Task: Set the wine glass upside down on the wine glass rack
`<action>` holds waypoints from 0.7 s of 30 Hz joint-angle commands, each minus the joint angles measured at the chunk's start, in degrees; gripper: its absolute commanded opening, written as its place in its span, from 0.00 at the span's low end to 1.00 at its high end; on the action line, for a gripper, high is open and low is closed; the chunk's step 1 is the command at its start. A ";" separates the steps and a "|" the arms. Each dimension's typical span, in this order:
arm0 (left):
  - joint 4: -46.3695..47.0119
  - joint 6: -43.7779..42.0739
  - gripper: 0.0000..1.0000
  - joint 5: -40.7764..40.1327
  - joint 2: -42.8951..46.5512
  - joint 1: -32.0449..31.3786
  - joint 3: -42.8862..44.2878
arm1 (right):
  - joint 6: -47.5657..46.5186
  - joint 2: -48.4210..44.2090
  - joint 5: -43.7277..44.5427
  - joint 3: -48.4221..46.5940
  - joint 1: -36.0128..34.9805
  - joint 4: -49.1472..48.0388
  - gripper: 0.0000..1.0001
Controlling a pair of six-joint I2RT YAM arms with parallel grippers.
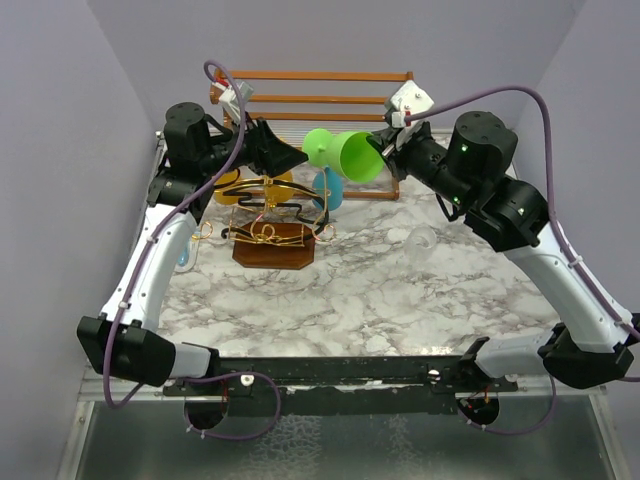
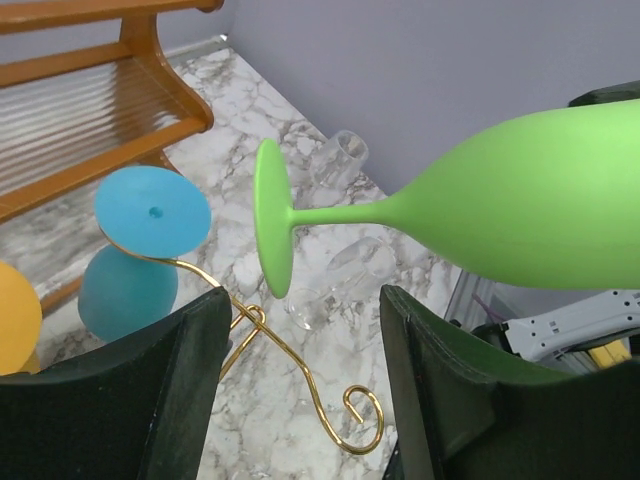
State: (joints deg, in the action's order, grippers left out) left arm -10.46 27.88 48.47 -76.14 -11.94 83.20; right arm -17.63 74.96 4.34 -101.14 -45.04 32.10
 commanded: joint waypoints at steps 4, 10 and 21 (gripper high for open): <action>8.47 7.01 0.59 4.67 -1.58 0.45 -2.88 | 1.54 0.35 -4.59 -2.92 0.65 0.02 0.01; 10.43 8.84 0.49 5.45 -1.79 0.42 -4.36 | 1.46 0.04 -6.06 -2.49 0.83 0.16 0.01; 12.55 11.69 0.25 6.93 -2.17 0.44 -4.81 | 1.41 -0.51 -8.08 -2.19 1.34 0.47 0.01</action>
State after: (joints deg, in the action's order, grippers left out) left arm -1.30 37.58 52.75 -78.08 -11.73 78.89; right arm -16.73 75.29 -1.41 -102.28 -44.12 32.97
